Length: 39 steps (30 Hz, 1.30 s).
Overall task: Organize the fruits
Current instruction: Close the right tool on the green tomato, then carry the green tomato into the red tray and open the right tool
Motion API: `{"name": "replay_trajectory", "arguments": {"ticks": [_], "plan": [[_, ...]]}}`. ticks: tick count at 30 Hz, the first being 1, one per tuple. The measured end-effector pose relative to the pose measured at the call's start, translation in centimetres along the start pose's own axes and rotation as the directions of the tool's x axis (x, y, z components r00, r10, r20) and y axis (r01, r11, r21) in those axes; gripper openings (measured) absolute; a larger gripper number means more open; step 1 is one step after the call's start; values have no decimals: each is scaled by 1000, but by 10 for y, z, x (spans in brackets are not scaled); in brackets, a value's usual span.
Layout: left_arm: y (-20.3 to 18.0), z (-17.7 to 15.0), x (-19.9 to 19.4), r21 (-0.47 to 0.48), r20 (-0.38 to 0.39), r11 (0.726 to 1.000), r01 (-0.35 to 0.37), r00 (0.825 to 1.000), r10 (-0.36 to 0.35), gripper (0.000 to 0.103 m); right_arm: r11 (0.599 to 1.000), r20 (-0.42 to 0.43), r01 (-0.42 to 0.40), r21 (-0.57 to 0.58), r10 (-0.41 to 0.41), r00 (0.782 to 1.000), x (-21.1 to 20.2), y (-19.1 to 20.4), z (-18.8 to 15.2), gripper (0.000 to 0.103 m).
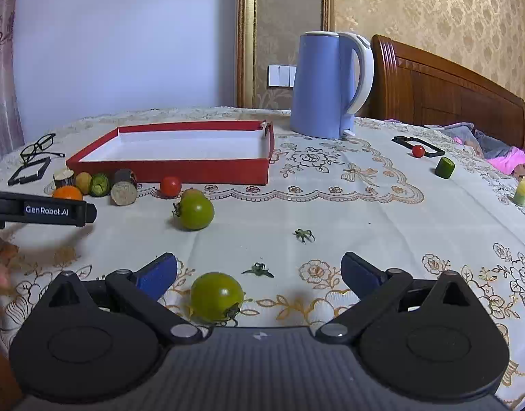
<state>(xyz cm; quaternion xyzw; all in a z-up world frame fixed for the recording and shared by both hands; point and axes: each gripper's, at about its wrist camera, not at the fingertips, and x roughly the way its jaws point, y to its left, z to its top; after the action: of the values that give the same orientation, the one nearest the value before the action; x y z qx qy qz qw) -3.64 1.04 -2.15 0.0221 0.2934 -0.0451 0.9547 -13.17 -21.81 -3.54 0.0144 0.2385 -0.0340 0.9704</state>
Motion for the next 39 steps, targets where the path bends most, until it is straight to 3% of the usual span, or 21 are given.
{"name": "replay_trajectory", "arguments": {"ticks": [6, 11, 13, 15, 23, 26, 35, 39], "plan": [[2, -1, 0, -6, -3, 1000, -1, 1000, 1, 103, 1000, 9, -1, -12, 1, 1000, -3, 1, -3, 100], [2, -3, 1, -5, -6, 1000, 2, 1000, -2, 103, 1000, -2, -10, -29, 10, 1000, -3, 2, -8, 89], [3, -3, 1, -5, -4, 1000, 5, 1000, -5, 103, 999, -7, -22, -25, 22, 1000, -2, 2, -11, 75], [3, -3, 1, -9, -4, 1000, 4, 1000, -4, 103, 999, -10, -53, -9, 53, 999, -1, 1, -12, 72], [2, -5, 3, -4, -11, 1000, 13, 1000, -13, 103, 998, -8, -66, -20, 66, 998, -2, 6, -13, 71], [1, -5, 3, -2, -14, 1000, 20, 1000, -20, 103, 997, -20, -72, -34, 72, 997, 0, 9, -13, 63], [4, -5, 5, -11, -18, 1000, 21, 1000, -22, 103, 997, -26, -70, -34, 69, 997, 2, 11, -13, 62], [3, -6, 5, -6, -16, 1000, 22, 1000, -22, 103, 996, -49, -86, -31, 85, 995, 7, 10, -14, 40]]}}
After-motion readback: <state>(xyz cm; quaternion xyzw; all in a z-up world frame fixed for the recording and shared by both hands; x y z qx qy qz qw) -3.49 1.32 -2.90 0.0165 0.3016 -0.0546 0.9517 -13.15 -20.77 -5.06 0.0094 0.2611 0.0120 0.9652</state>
